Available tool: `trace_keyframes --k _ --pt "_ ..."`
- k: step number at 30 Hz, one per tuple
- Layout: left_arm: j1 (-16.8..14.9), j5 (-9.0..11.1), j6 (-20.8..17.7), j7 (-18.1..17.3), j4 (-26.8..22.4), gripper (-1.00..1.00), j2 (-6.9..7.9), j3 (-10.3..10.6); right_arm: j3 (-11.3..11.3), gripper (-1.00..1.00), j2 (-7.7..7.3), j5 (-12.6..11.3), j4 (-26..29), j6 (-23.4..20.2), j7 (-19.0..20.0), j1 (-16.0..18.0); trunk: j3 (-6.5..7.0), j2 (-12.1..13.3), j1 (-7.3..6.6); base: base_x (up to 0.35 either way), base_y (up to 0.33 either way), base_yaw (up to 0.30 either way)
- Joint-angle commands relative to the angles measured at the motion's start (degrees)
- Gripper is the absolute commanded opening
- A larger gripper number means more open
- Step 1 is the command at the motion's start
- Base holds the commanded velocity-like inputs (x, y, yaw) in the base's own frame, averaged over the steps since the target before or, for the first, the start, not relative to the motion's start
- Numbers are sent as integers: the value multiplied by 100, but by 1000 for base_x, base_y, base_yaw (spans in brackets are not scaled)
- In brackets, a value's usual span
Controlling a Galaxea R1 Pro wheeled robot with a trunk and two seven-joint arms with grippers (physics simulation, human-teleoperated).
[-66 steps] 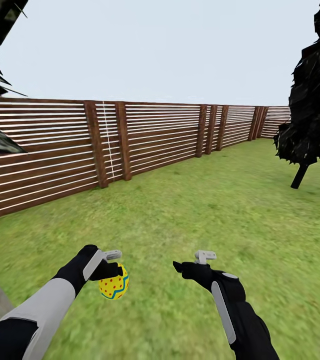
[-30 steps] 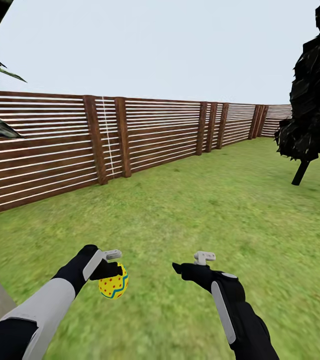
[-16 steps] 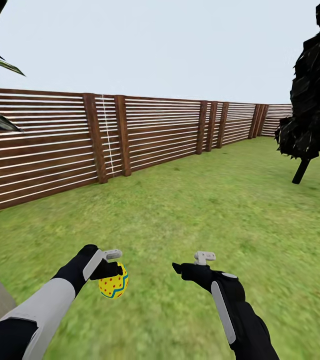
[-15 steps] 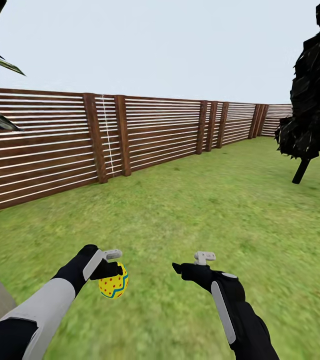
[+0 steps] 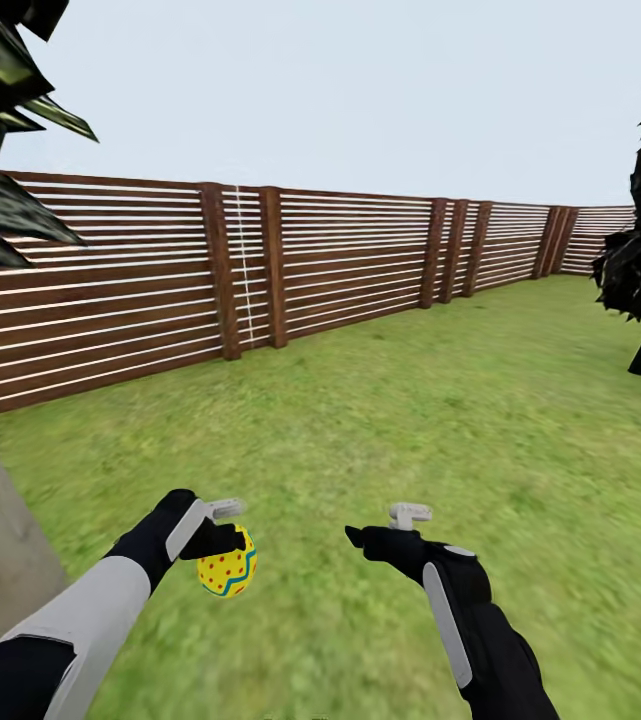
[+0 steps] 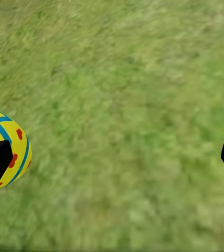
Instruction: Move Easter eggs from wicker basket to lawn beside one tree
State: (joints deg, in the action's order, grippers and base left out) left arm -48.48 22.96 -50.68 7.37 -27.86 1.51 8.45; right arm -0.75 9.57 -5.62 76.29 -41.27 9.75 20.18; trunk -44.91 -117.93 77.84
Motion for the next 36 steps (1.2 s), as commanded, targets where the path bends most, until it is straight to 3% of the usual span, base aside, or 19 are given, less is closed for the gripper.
trace_keyframes --k 1,13,17,20,36 --pt "-3 59 -16 45 -9 -100 7 42 4 100 1 -54 6 -30 -17 3 -24 -44 22 0 0 288" --pt "-3 59 -12 28 -56 -100 -1 50 5 100 1 -54 6 -30 -17 3 -240 -526 285 0 0 289" --pt "-3 64 70 3 -69 -100 -2 327 5 100 1 -54 8 -30 -17 3 -312 -686 373 0 0 289" --pt "-2 67 122 -11 -64 -100 -2 400 5 100 1 -54 8 -30 -17 3 -365 -806 439 0 0 256" --pt "-3 67 164 -16 -70 -100 -2 455 5 100 1 -54 9 -30 -17 0 -650 -1448 790 0 0 9"
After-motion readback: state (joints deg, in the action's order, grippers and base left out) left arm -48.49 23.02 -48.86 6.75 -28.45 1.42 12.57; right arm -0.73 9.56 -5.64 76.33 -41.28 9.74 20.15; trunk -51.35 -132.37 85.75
